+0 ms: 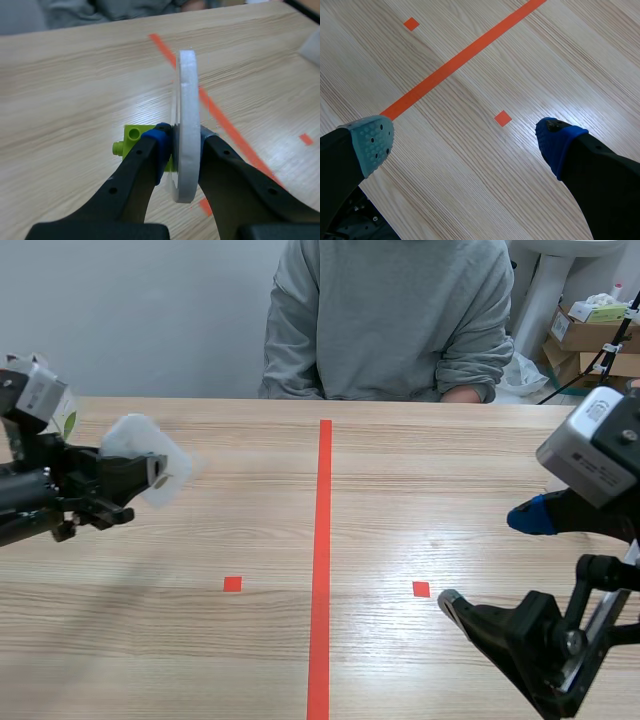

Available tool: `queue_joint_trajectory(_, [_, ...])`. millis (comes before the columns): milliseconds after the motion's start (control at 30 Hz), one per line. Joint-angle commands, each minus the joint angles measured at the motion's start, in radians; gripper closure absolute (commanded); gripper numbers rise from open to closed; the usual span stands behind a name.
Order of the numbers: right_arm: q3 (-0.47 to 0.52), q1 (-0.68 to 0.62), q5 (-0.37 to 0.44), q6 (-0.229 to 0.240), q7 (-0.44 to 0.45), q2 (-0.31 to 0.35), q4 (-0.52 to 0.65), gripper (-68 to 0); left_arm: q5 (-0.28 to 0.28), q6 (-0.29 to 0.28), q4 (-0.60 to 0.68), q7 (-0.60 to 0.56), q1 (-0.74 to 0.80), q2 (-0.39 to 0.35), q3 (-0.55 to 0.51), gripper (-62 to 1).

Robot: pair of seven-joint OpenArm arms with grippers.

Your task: Do the leaf sorting experiment

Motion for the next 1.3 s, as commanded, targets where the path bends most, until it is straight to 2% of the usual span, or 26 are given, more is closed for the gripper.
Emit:
queue_joint_trajectory(0, [0.002,0.012,0.006,0.0,0.015,0.011,-0.001,-57.8,-0.005,0.045,-0.019,-0.018,-0.02,0.004,-0.019,-5.9])
queue_joint_trajectory(100, [0.002,0.013,0.006,0.0,0.015,0.011,-0.001,-57.8,0.025,0.148,-0.07,-0.023,-0.032,0.001,-0.069,-5.9])
queue_joint_trajectory(167, [0.002,0.013,0.006,0.0,0.015,0.011,-0.001,-57.8,0.056,0.184,-0.124,-0.037,-0.056,-0.008,-0.082,-5.9])
queue_joint_trajectory(233, [0.002,0.013,0.006,0.0,0.015,0.011,-0.001,-57.8,0.063,0.21,-0.191,-0.063,-0.086,-0.025,-0.082,-5.9])
queue_joint_trajectory(433, [0.002,0.012,0.006,0.0,0.015,0.011,-0.001,-57.8,0.139,0.215,-0.395,-0.109,-0.219,-0.056,-0.082,-5.9])
queue_joint_trajectory(733, [0.002,0.012,0.006,0.0,0.015,0.011,-0.001,-57.8,0.2,0.232,-0.658,-0.149,-0.397,-0.065,-0.072,-5.9])
queue_joint_trajectory(900, [0.002,0.012,0.006,0.0,0.015,0.011,-0.001,-57.8,0.251,0.239,-0.727,-0.175,-0.426,-0.06,-0.056,-5.5])
queue_joint_trajectory(1267, [0.002,0.012,0.006,0.0,0.015,0.011,-0.001,-57.8,0.276,0.243,-0.747,-0.182,-0.425,-0.06,-0.047,-5.8])
